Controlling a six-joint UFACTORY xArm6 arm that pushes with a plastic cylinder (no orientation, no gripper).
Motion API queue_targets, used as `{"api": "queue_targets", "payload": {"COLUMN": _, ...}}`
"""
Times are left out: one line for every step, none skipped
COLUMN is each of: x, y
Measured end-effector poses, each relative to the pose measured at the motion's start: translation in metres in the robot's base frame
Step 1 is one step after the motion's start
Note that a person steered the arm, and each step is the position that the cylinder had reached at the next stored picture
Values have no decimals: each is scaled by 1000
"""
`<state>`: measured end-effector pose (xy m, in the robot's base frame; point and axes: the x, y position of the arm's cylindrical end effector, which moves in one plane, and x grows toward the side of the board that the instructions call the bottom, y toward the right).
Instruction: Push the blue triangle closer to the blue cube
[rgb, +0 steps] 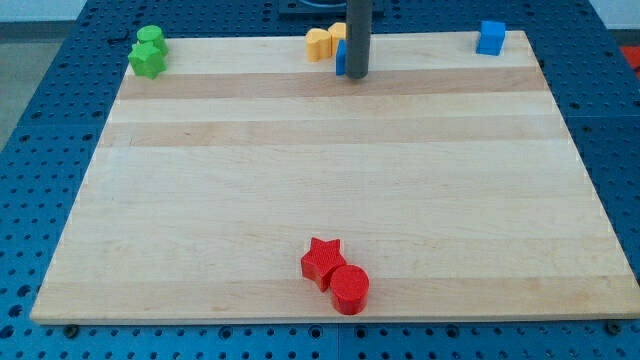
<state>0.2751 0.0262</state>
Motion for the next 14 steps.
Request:
{"api": "queue_targets", "payload": {"x": 10, "y": -33}}
{"api": "queue_targets", "payload": {"x": 16, "y": -85}}
{"api": "queue_targets", "payload": {"x": -4, "y": -83}}
{"api": "queue_targets", "payload": {"x": -8, "y": -69}}
{"api": "queue_targets", "payload": {"x": -8, "y": -46}}
{"api": "queue_targets", "payload": {"x": -8, "y": -8}}
{"api": "queue_targets", "payload": {"x": -8, "y": 40}}
{"api": "queue_targets", "payload": {"x": -8, "y": 57}}
{"api": "queue_targets", "payload": {"x": -7, "y": 11}}
{"api": "queue_targets", "payload": {"x": -7, "y": -46}}
{"api": "queue_targets", "payload": {"x": -11, "y": -49}}
{"api": "queue_targets", "payload": {"x": -17, "y": -29}}
{"api": "queue_targets", "payload": {"x": -19, "y": -9}}
{"api": "queue_targets", "payload": {"x": -24, "y": 19}}
